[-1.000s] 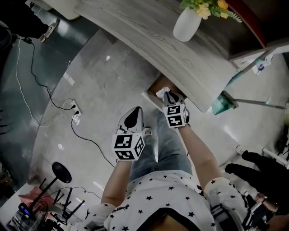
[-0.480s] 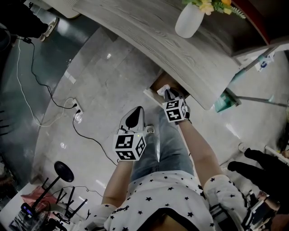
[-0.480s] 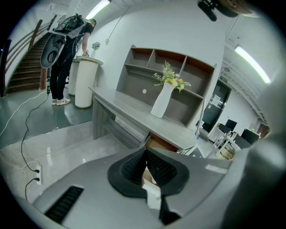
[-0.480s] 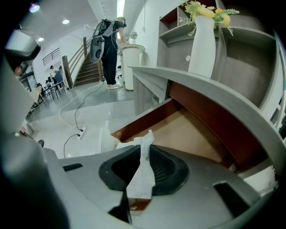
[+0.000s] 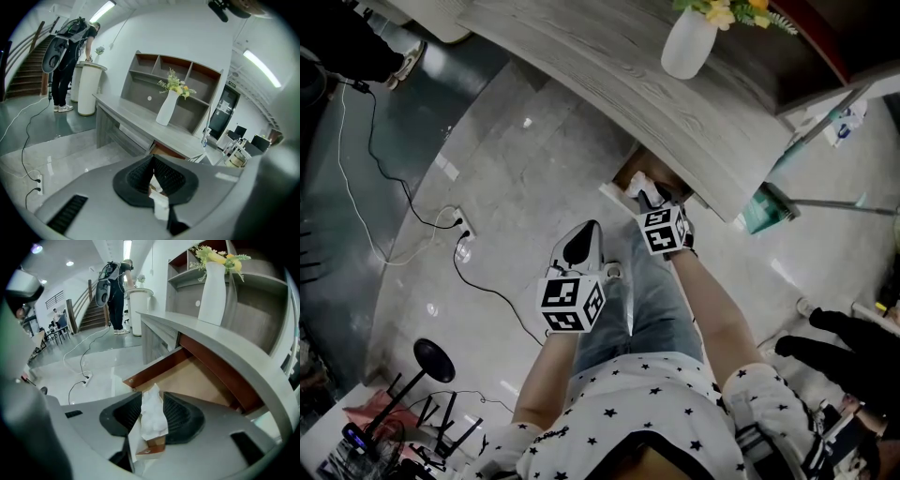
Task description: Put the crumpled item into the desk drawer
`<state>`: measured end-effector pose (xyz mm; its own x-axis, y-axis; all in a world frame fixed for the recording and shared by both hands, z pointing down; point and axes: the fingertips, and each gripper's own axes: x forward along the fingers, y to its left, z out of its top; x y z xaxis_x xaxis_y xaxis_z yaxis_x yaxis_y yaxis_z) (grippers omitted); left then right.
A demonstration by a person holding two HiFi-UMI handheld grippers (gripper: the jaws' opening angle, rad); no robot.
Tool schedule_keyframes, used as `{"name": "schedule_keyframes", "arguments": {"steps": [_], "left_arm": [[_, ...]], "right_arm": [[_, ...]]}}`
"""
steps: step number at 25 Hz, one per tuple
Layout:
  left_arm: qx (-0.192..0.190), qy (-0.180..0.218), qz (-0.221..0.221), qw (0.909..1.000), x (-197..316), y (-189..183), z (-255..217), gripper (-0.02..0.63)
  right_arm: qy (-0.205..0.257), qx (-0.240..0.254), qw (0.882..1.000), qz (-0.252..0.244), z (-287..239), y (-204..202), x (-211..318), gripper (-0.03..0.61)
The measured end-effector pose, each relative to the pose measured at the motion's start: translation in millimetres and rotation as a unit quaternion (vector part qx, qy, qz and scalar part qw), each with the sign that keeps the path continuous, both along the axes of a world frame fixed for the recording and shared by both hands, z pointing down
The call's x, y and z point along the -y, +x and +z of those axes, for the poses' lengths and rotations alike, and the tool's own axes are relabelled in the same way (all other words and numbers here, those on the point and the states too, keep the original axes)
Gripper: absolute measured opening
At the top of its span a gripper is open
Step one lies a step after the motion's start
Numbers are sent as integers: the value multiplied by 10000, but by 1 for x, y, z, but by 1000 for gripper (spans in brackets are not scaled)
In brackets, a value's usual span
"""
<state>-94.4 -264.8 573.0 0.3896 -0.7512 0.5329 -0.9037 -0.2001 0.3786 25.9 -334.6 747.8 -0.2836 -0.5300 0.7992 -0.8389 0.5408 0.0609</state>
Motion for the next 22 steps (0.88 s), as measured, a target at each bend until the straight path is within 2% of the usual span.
{"name": "schedule_keyframes", "arguments": {"steps": [12,22], "left_arm": [[39,273,82,9996,-34,-1,-32,12],[50,499,207,9985,-66,0,-58,12]], "right_arm": [[543,356,9974,302,-65,-2,-35,108],[1074,641,9905,572,-133,-1,-74,31]]}}
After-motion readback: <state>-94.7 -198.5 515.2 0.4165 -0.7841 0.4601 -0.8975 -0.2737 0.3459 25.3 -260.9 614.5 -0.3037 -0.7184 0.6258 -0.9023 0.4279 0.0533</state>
